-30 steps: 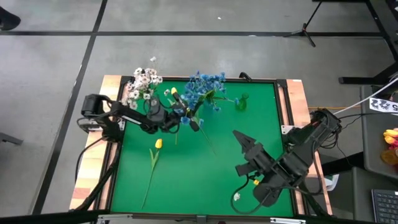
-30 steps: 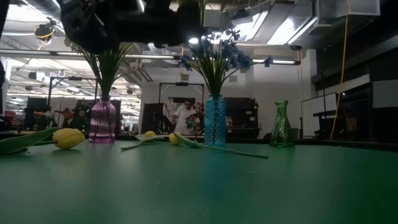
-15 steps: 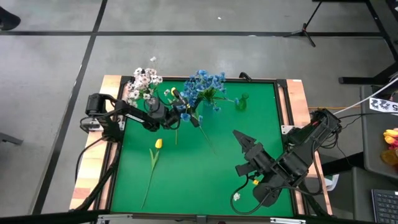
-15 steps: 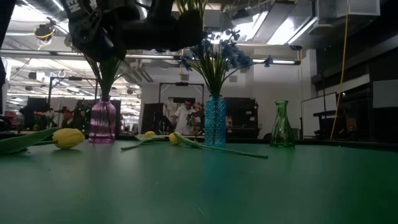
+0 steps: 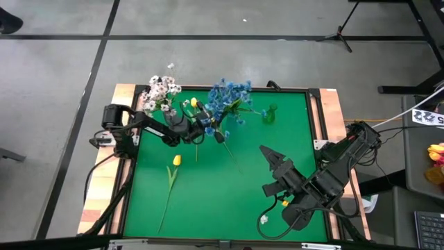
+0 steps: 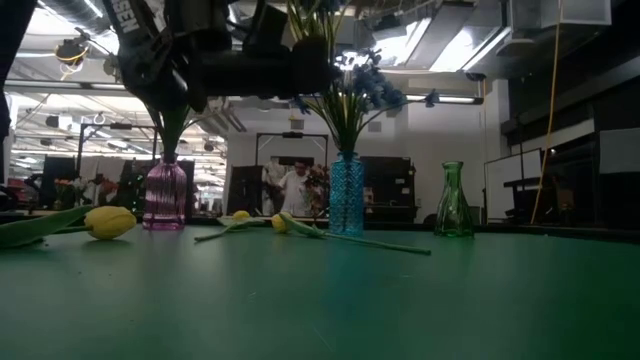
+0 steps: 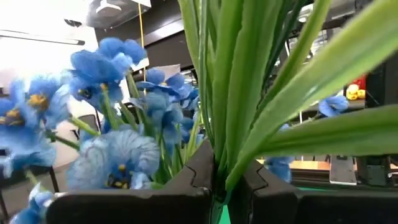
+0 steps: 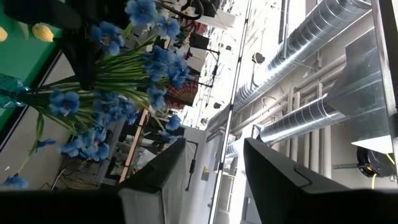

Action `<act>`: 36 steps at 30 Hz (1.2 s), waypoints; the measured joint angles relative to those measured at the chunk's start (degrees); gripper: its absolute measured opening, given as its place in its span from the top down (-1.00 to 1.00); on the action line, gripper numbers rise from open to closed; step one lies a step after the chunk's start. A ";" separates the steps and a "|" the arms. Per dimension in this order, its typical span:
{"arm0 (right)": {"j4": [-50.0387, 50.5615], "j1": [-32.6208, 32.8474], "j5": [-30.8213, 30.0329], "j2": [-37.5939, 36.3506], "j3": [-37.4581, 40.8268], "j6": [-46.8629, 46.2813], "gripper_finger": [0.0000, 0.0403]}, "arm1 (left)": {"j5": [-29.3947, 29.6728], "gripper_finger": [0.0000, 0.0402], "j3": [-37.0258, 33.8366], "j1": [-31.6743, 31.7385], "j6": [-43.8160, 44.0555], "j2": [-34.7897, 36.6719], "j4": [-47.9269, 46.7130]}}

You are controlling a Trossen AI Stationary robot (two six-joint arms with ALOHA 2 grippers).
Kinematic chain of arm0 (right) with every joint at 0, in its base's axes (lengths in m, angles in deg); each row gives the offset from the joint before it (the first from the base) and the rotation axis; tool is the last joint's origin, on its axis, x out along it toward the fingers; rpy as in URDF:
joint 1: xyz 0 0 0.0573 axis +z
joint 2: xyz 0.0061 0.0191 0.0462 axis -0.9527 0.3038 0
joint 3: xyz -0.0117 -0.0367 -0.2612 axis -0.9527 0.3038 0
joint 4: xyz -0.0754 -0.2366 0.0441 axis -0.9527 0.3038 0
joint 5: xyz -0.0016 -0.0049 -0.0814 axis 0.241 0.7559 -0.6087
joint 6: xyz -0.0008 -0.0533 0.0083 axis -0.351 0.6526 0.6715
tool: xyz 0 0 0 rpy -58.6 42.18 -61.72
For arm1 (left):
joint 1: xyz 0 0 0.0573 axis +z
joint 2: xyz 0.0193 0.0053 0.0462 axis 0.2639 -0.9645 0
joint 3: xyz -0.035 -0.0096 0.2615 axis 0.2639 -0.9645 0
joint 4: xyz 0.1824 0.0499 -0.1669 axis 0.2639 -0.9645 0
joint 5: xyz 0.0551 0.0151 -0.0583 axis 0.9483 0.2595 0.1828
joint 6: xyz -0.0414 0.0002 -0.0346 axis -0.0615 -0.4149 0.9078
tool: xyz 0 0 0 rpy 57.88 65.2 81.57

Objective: Sort flowers into vase by color
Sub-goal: Put the blue flowers into the blue vase

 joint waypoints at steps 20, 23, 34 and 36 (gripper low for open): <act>0.01 -0.02 1.93 0.02 0.02 -1.43 0.22 | 2.00 0.91 0.30 2.19 6.11 1.52 -6.82; 0.01 -0.02 1.95 0.02 0.02 -1.46 0.22 | 2.08 0.93 1.61 2.22 4.86 1.58 -7.22; 0.01 -0.02 2.02 0.02 0.02 -1.46 0.22 | 0.80 0.92 11.34 2.88 2.42 1.58 -25.53; 0.03 -0.02 2.04 0.02 0.02 -1.45 0.22 | -1.26 0.93 13.54 3.76 3.82 1.58 -30.53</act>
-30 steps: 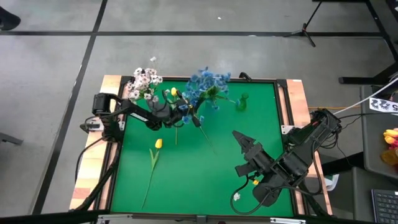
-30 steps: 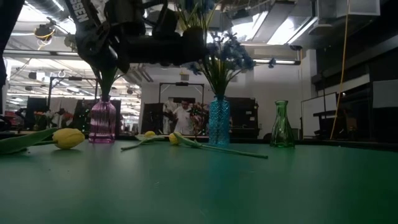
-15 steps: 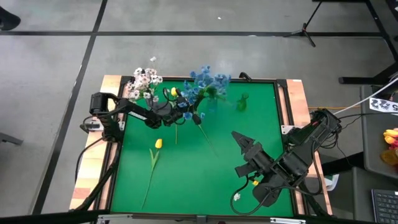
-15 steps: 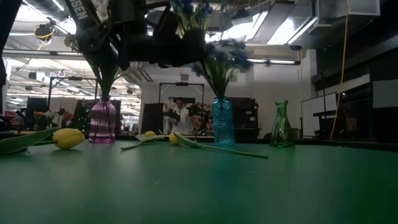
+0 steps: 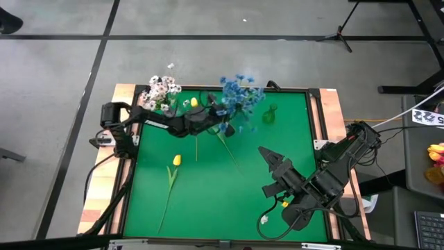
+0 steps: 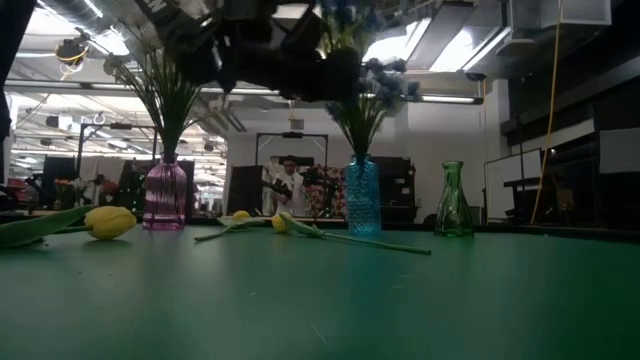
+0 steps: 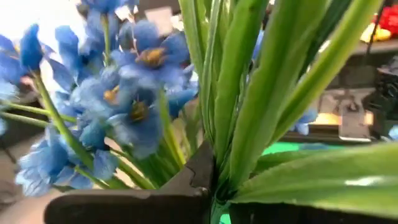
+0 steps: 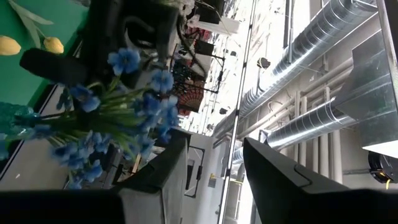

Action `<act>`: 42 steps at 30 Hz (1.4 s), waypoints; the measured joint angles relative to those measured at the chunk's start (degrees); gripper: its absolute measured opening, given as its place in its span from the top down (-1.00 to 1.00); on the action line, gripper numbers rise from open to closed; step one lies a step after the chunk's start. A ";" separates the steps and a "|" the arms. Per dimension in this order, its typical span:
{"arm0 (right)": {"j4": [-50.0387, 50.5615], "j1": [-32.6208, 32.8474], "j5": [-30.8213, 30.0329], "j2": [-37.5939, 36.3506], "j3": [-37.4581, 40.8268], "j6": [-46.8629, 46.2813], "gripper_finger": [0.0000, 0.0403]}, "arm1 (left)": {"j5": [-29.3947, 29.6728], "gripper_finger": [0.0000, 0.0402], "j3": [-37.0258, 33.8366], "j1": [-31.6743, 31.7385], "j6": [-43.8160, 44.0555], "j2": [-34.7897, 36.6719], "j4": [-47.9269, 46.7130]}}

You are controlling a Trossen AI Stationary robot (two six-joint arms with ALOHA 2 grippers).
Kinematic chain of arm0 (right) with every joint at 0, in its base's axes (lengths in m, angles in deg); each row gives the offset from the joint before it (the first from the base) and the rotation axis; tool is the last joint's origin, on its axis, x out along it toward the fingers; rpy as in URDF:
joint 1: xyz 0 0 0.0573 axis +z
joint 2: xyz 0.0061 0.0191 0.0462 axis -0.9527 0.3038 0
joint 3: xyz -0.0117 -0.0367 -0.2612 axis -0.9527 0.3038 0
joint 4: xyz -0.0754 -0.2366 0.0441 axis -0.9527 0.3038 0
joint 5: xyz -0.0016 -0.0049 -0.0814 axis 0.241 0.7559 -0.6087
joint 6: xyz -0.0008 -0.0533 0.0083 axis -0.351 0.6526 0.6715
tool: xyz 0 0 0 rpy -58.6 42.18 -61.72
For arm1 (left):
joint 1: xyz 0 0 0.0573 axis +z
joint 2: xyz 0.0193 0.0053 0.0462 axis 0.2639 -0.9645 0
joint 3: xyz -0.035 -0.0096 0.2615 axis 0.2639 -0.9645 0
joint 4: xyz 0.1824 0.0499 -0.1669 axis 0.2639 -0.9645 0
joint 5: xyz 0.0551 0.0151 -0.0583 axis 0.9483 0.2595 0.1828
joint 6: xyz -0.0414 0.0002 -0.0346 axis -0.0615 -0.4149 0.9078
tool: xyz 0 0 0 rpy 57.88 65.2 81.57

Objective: Sort flowers into vase by color
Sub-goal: Put the blue flowers into the blue vase

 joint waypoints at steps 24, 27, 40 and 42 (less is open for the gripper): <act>0.26 0.02 1.39 0.00 0.02 -0.02 0.22 | -9.72 0.91 1.65 7.21 12.46 -0.32 -12.06; 0.26 0.02 1.42 0.00 0.02 -0.02 0.22 | -10.08 0.91 1.74 7.49 14.85 -1.47 -12.80; 0.39 0.02 1.81 0.00 0.02 -0.54 0.22 | -14.74 0.91 1.89 9.59 19.57 -2.40 -15.59; 0.42 0.02 1.81 0.00 0.02 -0.54 0.22 | -15.36 0.91 1.89 10.10 20.61 -2.40 -15.90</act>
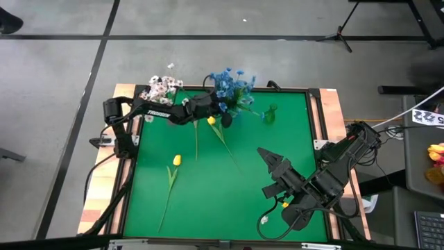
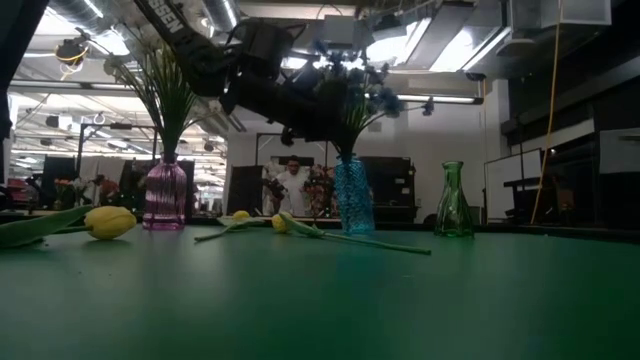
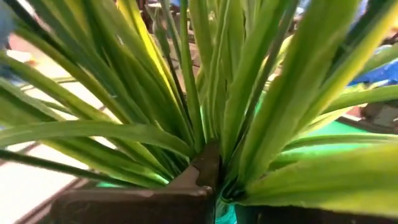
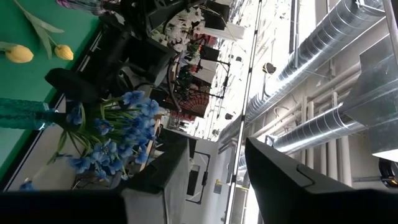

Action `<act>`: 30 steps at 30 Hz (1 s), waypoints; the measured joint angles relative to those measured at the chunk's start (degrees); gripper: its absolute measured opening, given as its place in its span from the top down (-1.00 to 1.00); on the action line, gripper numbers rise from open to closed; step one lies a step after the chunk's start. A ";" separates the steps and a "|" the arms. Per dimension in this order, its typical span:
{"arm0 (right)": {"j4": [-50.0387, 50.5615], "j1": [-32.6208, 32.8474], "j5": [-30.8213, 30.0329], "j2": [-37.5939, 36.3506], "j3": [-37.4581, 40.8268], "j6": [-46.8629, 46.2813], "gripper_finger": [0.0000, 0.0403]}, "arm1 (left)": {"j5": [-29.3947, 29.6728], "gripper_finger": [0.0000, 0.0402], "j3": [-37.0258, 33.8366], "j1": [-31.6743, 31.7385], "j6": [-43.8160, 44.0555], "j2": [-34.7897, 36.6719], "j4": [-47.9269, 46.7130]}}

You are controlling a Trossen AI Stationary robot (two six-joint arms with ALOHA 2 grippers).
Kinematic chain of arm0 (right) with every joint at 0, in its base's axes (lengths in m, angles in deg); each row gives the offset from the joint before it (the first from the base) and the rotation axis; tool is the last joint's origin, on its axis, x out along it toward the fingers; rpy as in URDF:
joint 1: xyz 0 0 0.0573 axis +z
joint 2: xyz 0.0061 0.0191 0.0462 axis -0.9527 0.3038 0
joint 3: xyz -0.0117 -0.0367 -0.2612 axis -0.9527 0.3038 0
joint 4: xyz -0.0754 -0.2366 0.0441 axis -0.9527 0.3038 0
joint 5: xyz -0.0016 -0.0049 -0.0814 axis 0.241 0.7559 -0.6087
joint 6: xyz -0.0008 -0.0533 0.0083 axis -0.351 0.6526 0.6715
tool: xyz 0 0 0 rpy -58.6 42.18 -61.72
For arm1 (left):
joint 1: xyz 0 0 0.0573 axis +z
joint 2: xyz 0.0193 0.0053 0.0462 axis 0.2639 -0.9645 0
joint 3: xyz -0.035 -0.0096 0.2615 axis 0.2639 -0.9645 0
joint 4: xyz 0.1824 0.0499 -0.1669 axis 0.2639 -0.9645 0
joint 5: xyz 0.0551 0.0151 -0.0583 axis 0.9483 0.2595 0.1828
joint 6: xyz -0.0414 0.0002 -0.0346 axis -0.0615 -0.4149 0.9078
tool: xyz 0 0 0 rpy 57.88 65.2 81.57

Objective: Sort flowers into vase by color
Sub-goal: Put the blue flowers into the blue vase

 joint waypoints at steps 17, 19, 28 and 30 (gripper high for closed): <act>-0.02 0.00 -0.01 0.00 0.00 0.04 0.22 | -5.64 0.91 0.02 0.34 2.40 0.04 -5.17; -0.02 0.00 0.00 0.00 0.00 0.04 0.22 | -5.67 0.91 0.02 0.34 1.76 0.04 -5.15; -0.04 0.00 -0.04 0.00 0.00 0.31 0.22 | -5.84 0.91 0.15 0.34 1.65 -0.74 -5.32; -0.02 -0.02 -0.04 0.00 0.00 0.33 0.22 | -5.88 0.91 0.15 0.39 2.13 -0.74 -5.32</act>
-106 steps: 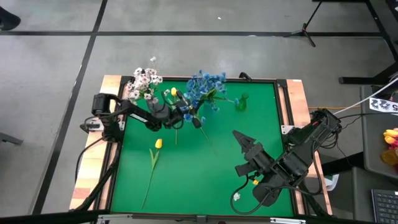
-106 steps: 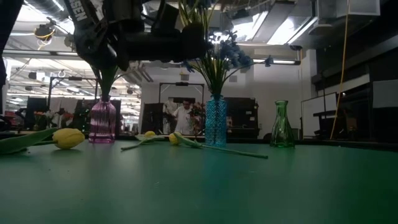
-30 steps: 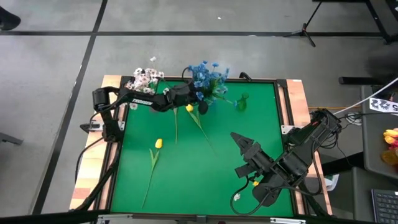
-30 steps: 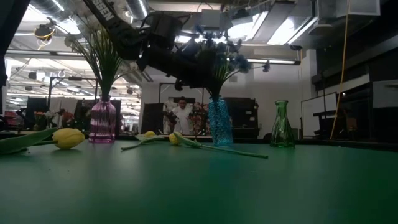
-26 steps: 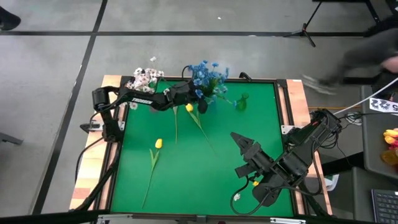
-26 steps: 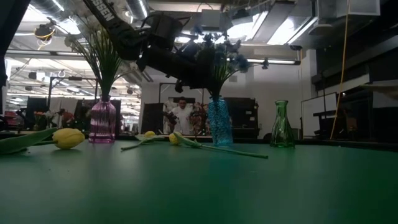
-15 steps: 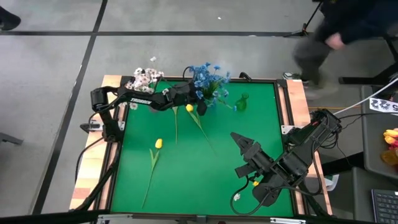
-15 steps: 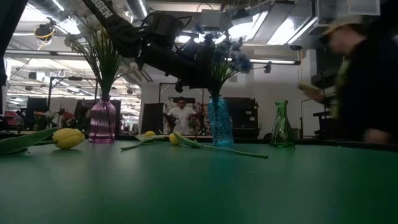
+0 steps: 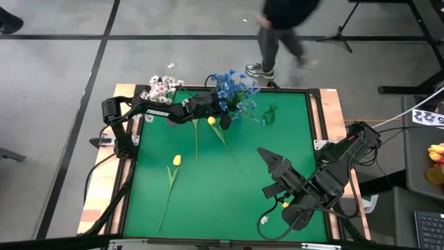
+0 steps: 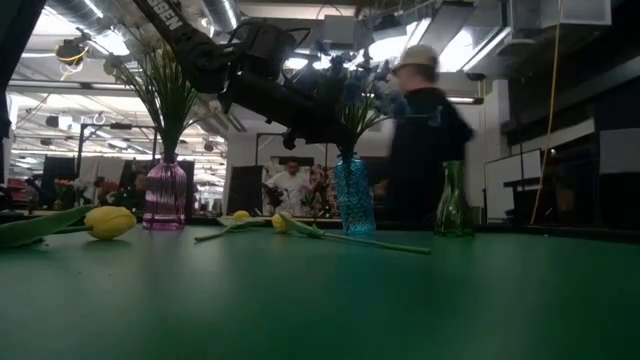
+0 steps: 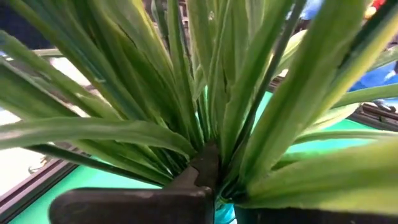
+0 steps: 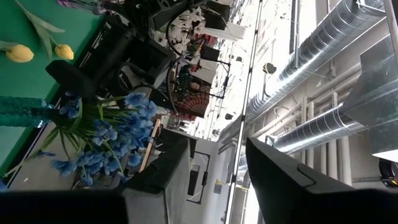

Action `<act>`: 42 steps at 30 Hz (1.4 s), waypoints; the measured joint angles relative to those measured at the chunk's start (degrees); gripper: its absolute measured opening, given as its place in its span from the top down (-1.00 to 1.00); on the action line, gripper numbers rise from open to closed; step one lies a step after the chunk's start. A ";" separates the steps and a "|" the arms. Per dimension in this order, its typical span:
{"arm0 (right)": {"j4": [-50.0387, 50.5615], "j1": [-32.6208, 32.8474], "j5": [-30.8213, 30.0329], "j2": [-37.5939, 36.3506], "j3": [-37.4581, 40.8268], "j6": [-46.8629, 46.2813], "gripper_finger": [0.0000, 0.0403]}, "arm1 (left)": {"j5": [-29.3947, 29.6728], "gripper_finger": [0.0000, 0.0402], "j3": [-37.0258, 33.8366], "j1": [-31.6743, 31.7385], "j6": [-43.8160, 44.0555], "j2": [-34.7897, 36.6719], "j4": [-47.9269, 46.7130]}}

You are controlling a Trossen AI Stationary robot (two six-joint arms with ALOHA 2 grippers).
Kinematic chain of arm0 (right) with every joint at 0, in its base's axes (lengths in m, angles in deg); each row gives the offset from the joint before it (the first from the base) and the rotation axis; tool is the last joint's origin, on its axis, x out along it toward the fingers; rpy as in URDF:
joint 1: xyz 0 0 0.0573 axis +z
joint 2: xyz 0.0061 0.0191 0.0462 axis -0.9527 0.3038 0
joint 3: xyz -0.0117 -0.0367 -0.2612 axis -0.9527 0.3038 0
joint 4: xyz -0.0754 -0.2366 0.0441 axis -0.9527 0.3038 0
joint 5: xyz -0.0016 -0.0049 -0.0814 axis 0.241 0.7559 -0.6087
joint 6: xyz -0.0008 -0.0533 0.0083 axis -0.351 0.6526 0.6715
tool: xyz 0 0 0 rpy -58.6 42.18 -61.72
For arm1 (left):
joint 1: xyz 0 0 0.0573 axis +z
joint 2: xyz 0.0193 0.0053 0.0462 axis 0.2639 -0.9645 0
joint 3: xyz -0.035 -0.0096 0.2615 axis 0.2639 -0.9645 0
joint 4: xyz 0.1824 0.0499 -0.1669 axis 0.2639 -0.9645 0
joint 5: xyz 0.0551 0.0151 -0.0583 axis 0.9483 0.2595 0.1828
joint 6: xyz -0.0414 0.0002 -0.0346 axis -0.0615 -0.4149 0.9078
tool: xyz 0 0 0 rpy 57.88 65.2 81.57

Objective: Sort flowers into vase by color
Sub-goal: Put the blue flowers into the blue vase

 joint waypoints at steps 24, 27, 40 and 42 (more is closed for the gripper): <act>0.98 0.00 0.84 0.00 0.00 -2.65 0.22 | -0.44 0.88 8.79 0.02 -5.10 1.75 -15.14; 0.99 0.00 1.13 0.00 0.00 -3.38 0.21 | -0.60 0.78 8.79 -0.48 -7.50 1.77 -15.21; 8.85 -0.15 4.86 -1.13 0.00 -19.52 0.04 | -2.40 -0.05 8.83 -1.02 -10.73 1.77 -15.41; 17.67 -0.81 8.60 -2.61 0.00 -32.58 -0.01 | -2.52 -0.15 8.83 -1.02 -10.02 1.87 -15.44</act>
